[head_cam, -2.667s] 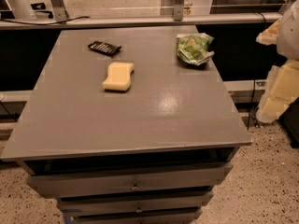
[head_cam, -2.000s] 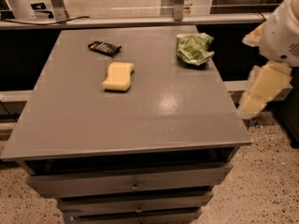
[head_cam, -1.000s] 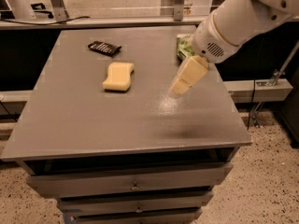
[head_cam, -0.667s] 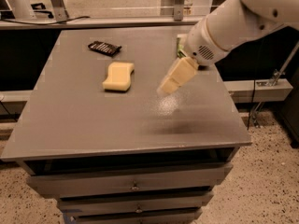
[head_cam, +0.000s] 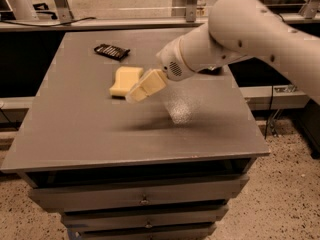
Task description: Pick sponge
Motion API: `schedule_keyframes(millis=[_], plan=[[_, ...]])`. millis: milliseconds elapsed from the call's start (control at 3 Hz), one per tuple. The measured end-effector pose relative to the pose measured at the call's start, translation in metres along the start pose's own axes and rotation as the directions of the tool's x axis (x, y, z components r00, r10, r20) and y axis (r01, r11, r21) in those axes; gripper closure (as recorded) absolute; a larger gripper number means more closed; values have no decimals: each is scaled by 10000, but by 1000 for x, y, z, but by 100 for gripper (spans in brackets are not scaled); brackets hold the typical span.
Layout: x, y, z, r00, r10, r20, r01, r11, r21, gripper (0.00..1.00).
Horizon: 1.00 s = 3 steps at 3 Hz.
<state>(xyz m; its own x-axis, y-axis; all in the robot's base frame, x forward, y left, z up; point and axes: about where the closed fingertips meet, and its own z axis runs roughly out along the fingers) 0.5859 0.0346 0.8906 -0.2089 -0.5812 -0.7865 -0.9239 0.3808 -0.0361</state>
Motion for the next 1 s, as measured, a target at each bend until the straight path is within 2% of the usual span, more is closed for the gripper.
schedule_keyframes(millis=[333,667,1000], plan=[[-5,11,45,9992,119,383,-117,9999,-63,0],[-2,8,74,9980,173,613,-193,9993,313,0],[3,-4,82,9970,183,755,-248,9959,873,0]])
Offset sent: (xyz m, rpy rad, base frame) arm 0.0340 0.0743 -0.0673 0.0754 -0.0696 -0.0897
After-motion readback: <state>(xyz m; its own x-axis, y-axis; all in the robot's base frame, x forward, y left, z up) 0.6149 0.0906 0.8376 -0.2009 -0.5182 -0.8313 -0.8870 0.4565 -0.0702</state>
